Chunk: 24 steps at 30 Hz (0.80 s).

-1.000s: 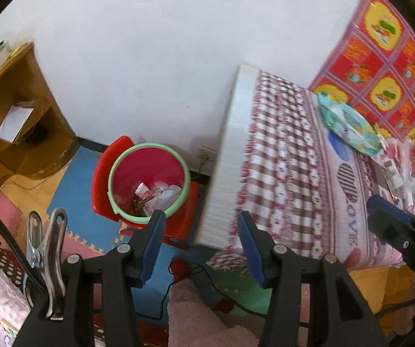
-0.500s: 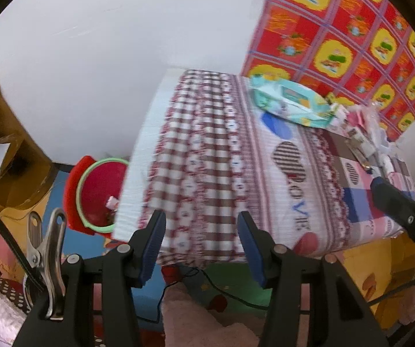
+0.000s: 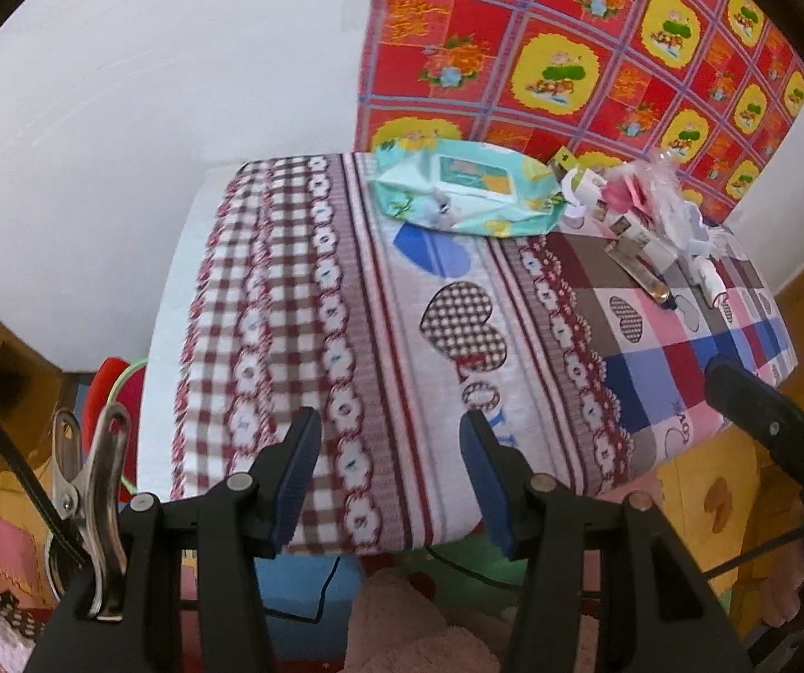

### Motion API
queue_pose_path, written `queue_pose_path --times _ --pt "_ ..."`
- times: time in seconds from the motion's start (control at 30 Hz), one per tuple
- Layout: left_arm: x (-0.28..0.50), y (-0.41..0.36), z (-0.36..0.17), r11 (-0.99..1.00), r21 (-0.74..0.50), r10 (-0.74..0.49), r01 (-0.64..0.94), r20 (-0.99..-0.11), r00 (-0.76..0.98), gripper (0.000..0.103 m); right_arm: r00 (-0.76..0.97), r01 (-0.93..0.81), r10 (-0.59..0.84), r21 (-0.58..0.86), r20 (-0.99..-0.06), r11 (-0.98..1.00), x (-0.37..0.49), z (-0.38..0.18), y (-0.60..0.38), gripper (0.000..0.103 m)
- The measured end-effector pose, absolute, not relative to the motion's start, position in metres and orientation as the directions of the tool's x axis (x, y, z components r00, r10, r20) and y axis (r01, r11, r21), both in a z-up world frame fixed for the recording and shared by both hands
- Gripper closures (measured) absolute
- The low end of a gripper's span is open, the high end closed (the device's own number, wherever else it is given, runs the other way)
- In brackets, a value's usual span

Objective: Collect trash
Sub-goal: 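Lower both grippers toward the teal wet-wipes pack on the bed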

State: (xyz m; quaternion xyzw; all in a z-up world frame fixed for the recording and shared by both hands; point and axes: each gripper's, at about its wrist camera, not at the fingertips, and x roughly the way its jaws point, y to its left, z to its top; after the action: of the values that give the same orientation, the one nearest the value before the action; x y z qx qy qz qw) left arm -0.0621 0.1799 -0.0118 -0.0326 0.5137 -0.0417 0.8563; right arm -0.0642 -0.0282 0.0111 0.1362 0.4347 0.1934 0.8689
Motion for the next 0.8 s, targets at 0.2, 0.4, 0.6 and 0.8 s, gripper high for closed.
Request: queue_pose_path --times 0.2,0.4,0.6,0.8 --pt "-0.033 0.172 -0.015 0.991 -0.111 -0.133 0.075 -0.879 0.459 0.049 0.562 -0.139 0.408 0.404 -0.720 0.904 -0.048 0.001 -0.042 0.066" --pt "-0.003 0.169 -0.017 0.990 -0.115 -0.141 0.084 -0.876 0.461 0.049 0.587 -0.076 0.360 0.393 -0.726 0.917 -0.033 -0.003 -0.049 0.066" --pt "0.024 0.161 -0.018 0.987 -0.121 -0.158 0.108 -0.878 0.453 0.049 0.582 -0.053 0.331 0.372 -0.743 0.927 -0.017 -0.002 -0.054 0.066" --pt "0.047 0.152 -0.022 0.987 -0.128 -0.158 0.098 -0.882 0.444 0.049 0.559 -0.059 0.336 0.367 -0.758 0.928 0.005 -0.007 -0.057 0.066"
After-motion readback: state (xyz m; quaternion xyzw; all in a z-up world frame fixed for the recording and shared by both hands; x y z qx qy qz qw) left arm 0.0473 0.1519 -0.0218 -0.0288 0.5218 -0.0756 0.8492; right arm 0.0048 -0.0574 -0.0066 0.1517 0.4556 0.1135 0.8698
